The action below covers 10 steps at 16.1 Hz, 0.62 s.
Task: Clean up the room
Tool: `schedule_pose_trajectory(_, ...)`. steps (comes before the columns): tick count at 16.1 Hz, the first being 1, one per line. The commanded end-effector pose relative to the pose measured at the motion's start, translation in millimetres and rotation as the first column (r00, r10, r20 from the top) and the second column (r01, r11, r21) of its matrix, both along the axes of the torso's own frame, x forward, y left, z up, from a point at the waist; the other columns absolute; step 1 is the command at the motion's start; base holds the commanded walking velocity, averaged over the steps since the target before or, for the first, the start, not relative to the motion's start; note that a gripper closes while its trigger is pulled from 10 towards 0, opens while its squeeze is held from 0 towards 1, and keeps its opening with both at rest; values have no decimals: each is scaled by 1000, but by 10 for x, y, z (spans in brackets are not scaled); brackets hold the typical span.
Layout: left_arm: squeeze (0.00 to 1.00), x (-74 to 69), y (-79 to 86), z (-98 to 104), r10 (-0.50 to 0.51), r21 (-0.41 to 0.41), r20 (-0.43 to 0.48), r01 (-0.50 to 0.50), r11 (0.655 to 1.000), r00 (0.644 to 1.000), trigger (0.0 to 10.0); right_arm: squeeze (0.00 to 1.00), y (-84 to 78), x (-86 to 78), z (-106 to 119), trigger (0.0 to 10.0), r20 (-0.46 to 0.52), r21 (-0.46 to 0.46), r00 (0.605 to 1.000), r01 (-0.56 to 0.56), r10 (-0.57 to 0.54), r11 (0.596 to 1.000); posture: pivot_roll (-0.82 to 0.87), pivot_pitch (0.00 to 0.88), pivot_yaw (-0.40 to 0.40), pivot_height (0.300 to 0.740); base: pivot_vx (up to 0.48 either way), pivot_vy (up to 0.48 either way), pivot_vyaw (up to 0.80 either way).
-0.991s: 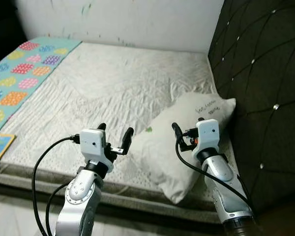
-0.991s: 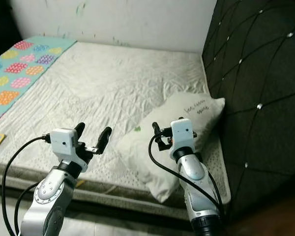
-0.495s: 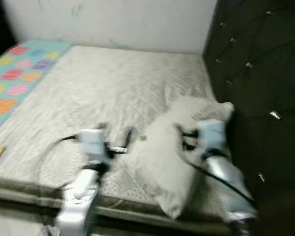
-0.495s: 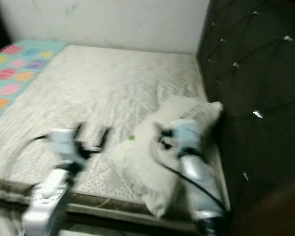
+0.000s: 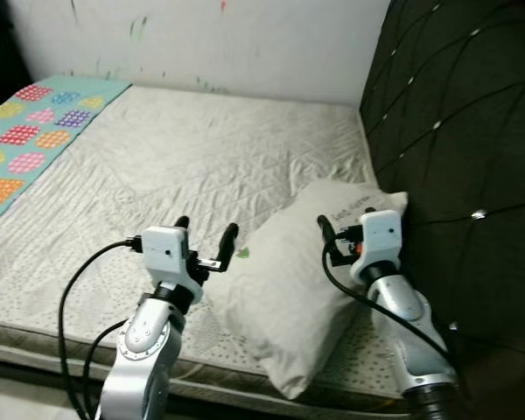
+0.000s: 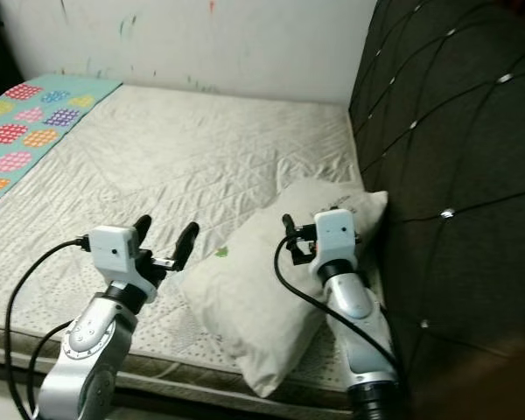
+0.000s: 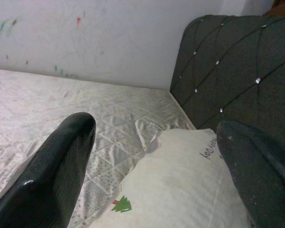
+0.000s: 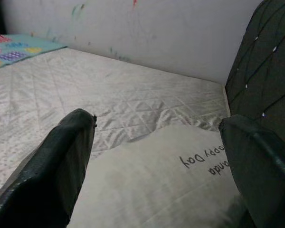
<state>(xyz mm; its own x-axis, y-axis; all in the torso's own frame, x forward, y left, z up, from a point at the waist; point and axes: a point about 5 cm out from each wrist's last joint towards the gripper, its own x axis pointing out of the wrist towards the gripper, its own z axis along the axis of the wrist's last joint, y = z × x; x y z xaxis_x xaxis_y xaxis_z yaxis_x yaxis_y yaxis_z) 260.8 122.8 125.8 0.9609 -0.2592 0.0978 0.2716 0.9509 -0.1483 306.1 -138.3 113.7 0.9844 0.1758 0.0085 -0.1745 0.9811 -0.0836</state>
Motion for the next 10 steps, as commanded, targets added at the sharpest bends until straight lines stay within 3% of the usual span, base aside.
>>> schedule_pose_trajectory(1, 0, 3, 23, -11, 14, 12, -12, -14, 1000, 1000, 10000, 0, -5, 3, 19, 10000, 3, 7, 1000, 1, -1, 1000, 13, 33, -28, 740, 0, 0, 0)
schedule_pose_trajectory(6, 0, -1, 11, -16, 16, 23, -16, -16, 1000, 1000, 10000, 0, -29, 5, -11, 10000, -18, -9, 1000, 13, -13, 1000, 11, 34, -29, 740, 0, 0, 0)
schedule_pose_trajectory(8, 0, 6, 12, -18, 20, 21, -18, -20, 1000, 1000, 10000, 0, -30, 11, -1, 10000, -9, -5, 1000, 10, -10, 1000, 9, 34, -32, 740, 0, -120, -525)
schedule_pose_trajectory(10, 0, 19, 20, -23, 21, 17, -19, -20, 1000, 1000, 10000, 0, -63, 21, 29, 10000, 5, -34, 1000, 8, -8, 999, 0, 36, -38, 740, 0, 0, 0)
